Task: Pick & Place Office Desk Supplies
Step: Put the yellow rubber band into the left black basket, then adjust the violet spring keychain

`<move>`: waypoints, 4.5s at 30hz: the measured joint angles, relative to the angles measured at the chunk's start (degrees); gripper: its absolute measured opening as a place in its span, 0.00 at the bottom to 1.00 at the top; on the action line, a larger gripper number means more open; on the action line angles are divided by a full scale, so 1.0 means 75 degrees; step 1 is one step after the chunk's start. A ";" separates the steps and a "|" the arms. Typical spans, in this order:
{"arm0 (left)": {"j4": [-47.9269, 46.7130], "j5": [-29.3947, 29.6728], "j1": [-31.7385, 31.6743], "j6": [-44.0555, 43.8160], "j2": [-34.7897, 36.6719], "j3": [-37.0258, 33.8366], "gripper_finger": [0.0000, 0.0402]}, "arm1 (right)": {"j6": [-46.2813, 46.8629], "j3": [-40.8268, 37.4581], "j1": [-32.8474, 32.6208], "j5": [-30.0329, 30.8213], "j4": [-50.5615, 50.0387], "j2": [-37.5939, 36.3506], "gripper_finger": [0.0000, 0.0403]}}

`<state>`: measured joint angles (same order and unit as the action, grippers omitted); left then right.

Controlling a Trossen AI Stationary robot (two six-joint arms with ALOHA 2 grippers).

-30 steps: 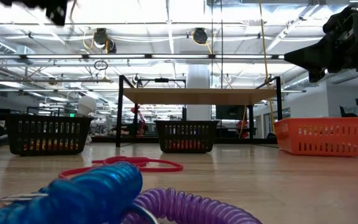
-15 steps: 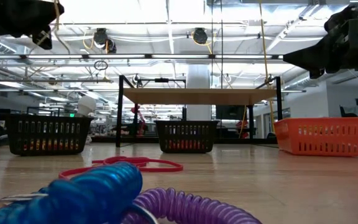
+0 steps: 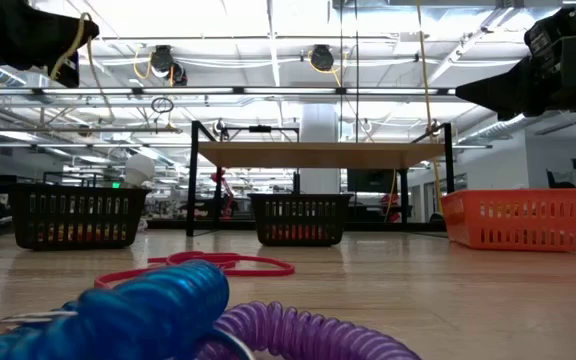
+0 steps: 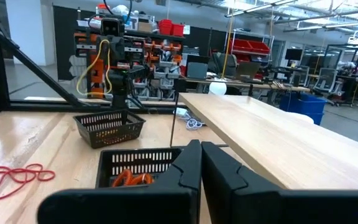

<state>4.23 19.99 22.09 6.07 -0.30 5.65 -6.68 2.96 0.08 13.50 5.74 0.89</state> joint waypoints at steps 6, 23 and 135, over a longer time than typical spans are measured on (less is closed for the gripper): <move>0.0114 0.0031 0.0000 -0.0060 -0.0003 0.0000 0.00 | 0.0009 0.0000 0.0000 0.0000 -0.0067 0.0003 0.00; -0.2519 0.1157 0.0000 -0.0680 -0.3132 0.3910 0.00 | -0.0008 0.0000 -0.0003 0.0023 0.0093 0.0003 0.00; -0.6105 -0.0910 -0.0438 -0.2399 -0.7671 0.6510 0.48 | 0.0781 0.0000 -0.0009 0.0020 0.0230 0.0000 0.00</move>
<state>-41.55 13.16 18.80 -11.93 -57.83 54.47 -0.82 2.96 0.01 13.65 7.46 0.89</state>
